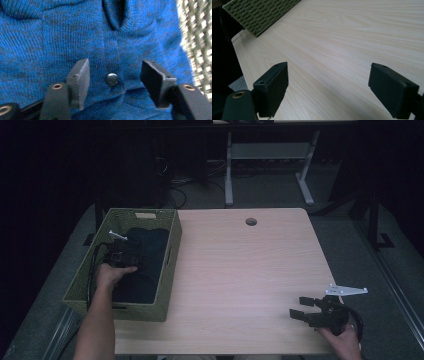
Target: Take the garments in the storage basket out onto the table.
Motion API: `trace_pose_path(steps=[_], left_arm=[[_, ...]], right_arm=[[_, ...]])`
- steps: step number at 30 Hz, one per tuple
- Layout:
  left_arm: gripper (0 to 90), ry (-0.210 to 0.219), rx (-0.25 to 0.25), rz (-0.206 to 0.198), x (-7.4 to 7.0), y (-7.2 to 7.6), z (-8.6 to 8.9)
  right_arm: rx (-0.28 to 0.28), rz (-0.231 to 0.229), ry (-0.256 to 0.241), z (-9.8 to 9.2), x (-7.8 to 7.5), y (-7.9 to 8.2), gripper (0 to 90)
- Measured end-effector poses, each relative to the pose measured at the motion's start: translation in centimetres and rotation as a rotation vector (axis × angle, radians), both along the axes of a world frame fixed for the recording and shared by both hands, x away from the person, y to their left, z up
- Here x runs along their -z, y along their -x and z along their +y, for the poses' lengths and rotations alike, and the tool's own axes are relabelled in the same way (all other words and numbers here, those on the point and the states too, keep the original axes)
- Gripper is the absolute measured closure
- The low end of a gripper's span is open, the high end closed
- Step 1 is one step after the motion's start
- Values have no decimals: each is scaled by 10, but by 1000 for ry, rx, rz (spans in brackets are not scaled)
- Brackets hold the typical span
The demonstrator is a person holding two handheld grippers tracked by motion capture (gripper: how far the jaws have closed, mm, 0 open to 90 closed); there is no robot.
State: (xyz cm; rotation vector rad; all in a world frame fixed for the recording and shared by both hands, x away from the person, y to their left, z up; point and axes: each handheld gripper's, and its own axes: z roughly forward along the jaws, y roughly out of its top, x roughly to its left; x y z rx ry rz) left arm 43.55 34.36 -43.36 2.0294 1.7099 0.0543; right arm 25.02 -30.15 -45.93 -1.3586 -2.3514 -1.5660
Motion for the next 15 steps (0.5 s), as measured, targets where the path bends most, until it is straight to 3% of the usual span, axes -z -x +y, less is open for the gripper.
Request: trace_pose_path(steps=[4,7,12,15], left_arm=[[482,-110,68,-25,0,1,-8],[495,-146,84,-26,-1,1,-12],[522,-252,100,-18,-1,1,-24],[533,-283,96,-2,-2,-1,-28]], right_arm=[[-5,1,2,1,0,0,159],[-7,-3,1,1,0,0,159],[-11,-2,1,2,0,0,160],[-15,-6,-3,2,-1,0,160]])
